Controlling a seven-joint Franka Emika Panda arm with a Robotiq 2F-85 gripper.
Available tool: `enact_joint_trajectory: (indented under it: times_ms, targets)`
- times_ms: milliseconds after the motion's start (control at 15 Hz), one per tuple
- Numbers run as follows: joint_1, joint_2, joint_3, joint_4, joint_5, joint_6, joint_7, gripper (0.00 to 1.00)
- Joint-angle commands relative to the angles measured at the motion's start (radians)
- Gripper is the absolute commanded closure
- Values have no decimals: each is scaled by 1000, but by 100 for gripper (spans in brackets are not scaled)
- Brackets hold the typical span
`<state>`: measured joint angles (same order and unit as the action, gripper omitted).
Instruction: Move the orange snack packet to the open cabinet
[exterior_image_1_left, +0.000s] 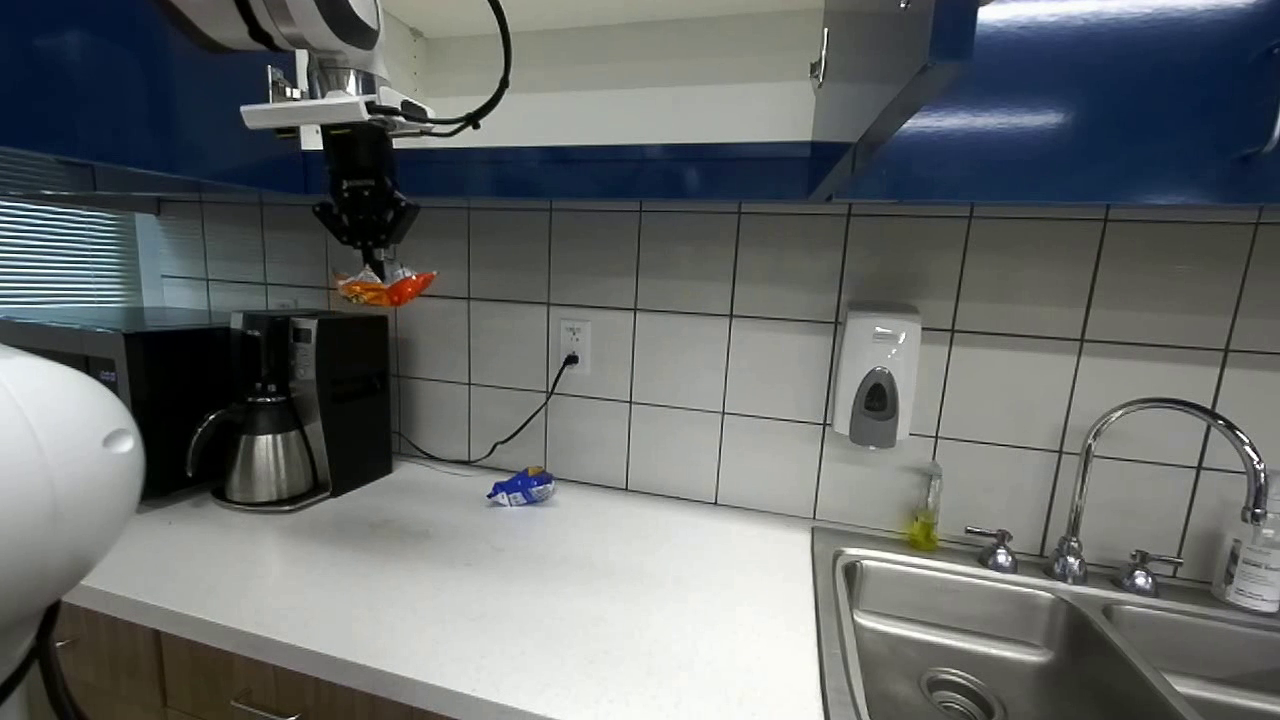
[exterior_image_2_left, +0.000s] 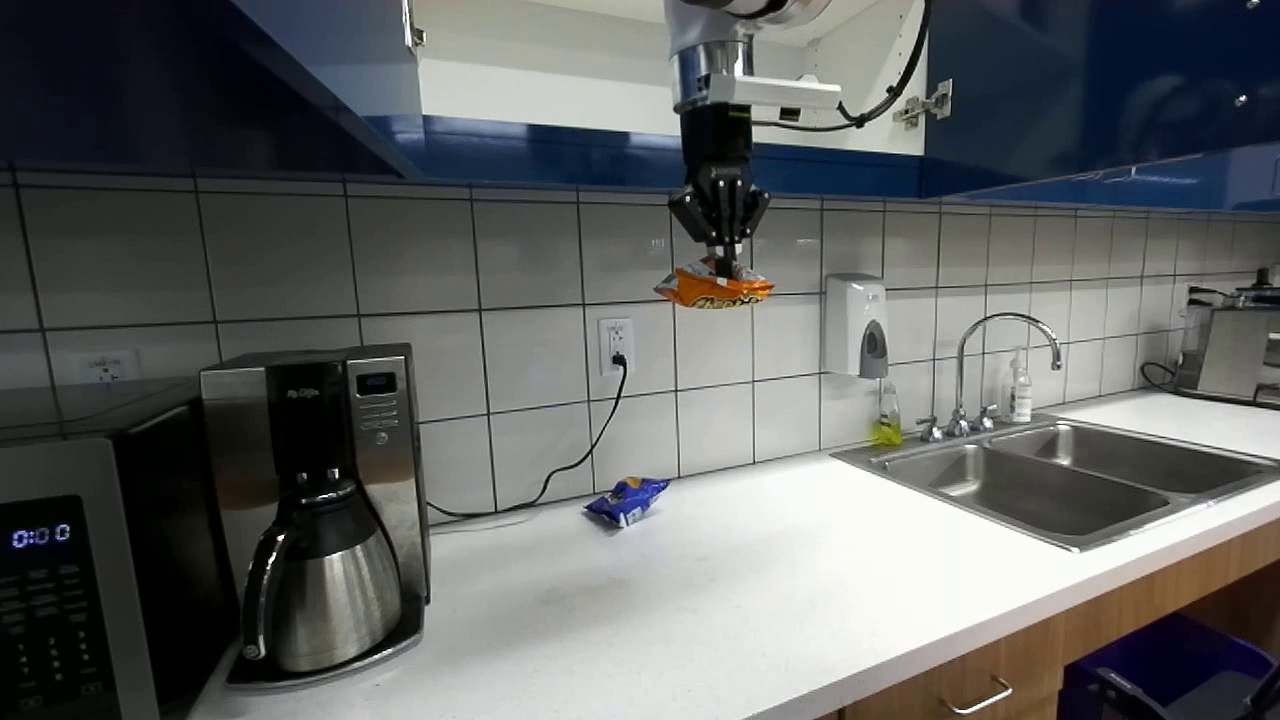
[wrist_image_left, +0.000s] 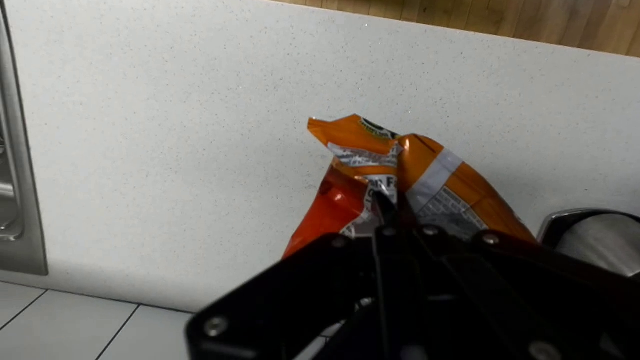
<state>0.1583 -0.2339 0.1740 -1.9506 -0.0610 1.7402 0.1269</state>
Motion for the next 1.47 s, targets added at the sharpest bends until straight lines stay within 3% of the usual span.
enact_joint_trajectory:
  times_ms: [0,667,1400]
  targets:
    - [-12,-6,5,61,-31,-55,10,100]
    - [-11,36,6,215,-64,-95,-17,100]
    - [2,155,13,481,-57,-197,-30,100]
